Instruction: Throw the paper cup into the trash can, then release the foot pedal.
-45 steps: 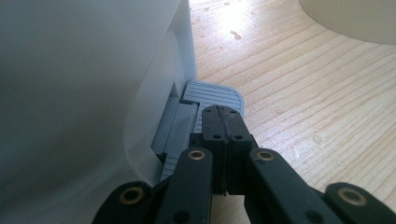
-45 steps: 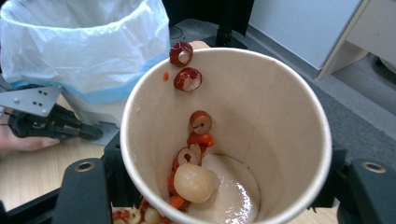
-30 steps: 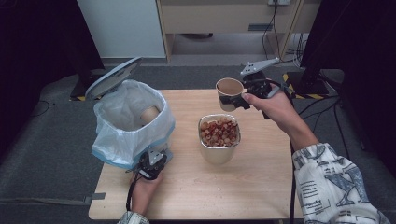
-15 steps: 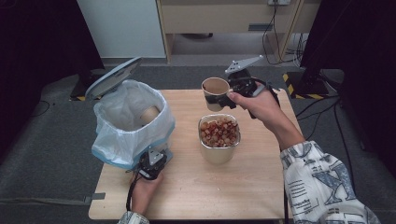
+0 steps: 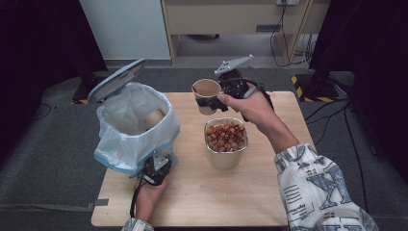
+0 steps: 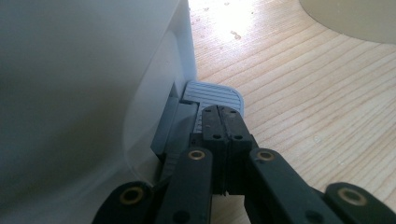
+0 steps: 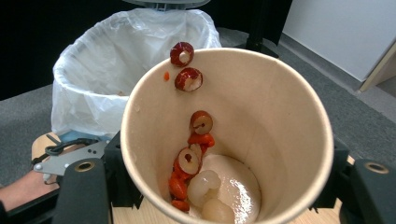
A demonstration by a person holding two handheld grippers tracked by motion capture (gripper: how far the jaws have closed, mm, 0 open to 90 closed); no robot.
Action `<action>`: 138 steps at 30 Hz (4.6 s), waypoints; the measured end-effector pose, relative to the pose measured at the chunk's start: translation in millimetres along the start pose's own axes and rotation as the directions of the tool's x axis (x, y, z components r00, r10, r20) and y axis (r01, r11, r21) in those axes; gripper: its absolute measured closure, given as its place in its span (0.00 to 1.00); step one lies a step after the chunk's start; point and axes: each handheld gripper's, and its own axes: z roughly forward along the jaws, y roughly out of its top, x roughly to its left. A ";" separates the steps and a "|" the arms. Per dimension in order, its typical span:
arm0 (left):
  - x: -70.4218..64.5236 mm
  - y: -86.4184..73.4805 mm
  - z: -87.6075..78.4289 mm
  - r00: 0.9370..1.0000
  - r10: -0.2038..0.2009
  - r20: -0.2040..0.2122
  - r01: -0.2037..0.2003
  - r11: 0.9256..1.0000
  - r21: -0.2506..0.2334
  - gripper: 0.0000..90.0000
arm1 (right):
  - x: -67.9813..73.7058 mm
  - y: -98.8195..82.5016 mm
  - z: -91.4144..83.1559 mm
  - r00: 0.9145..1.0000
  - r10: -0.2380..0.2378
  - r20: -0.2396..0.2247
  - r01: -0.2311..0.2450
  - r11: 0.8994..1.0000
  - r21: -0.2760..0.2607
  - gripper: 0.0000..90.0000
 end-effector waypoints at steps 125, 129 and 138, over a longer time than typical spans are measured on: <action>-17.1 7.6 -15.8 0.999 -0.032 0.033 0.034 0.997 -0.066 0.61 | -1.1 -19.3 22.5 0.988 0.100 0.119 -0.087 0.990 -0.114 0.08; -20.2 8.5 -19.4 0.999 -0.022 0.041 0.025 0.997 -0.075 0.56 | -11.0 -38.0 7.1 0.976 0.128 0.178 -0.108 0.987 -0.118 0.07; -23.4 10.5 -20.3 0.997 -0.017 0.072 0.023 0.997 -0.075 0.48 | -27.3 -82.1 -24.2 0.915 0.211 0.344 -0.156 0.971 -0.181 0.06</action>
